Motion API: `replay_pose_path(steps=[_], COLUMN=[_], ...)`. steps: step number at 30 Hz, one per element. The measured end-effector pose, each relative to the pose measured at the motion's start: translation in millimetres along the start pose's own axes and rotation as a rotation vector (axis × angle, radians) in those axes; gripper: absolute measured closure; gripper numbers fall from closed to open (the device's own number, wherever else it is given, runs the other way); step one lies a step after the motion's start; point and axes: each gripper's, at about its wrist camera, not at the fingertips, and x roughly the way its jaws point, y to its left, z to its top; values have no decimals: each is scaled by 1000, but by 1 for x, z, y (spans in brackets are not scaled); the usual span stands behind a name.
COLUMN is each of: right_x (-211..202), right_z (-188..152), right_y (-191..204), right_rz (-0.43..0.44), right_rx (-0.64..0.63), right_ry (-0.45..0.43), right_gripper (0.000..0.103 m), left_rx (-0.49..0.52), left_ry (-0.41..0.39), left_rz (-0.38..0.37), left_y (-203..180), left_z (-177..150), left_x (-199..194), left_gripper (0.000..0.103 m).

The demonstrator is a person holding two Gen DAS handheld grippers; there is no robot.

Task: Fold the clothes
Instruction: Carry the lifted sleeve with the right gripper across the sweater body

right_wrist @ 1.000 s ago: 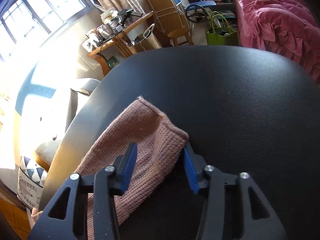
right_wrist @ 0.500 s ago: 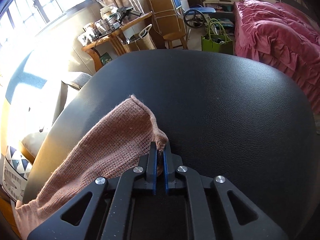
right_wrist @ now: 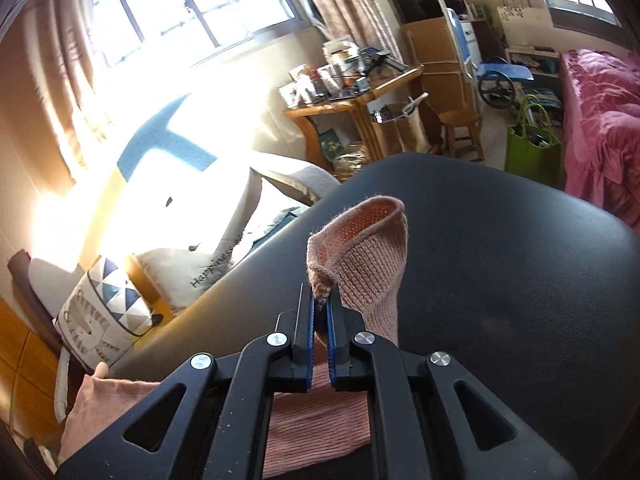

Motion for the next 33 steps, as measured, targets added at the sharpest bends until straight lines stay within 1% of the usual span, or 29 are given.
replay_pose_path(steps=[6, 10, 15, 18, 21, 24, 26, 29, 33], right_x=[-18, -35, -45, -45, -43, -43, -44, -47, -49], right_z=[-18, -35, -76, -110, -152, -192, -214, -238, -257], right_y=[73, 129, 195, 226, 258, 284, 295, 306, 308], right_rz=[167, 286, 405, 471, 507, 537, 547, 550, 532], right_rx=[-96, -172, -281, -317, -408, -497, -544, -603, -657], right_ry=[11, 30, 96, 161, 218, 276, 313, 345, 366], right_gripper=[98, 98, 98, 98, 98, 98, 98, 98, 98], left_rx=[-83, -135, -165, -184, -227, -313, -391, -466, -484], left_ry=[3, 3, -14, -30, -34, -45, -23, 5, -6], left_rz=[-44, -145, -207, -251, -279, -314, -368, -426, -485], left_y=[16, 20, 23, 26, 37, 57, 69, 78, 75], left_z=[12, 14, 13, 12, 9, 4, -2, -9, -7], left_x=[-8, -13, -17, -21, -26, -30, -27, -22, -24], left_gripper=[10, 11, 11, 11, 11, 11, 10, 10, 10])
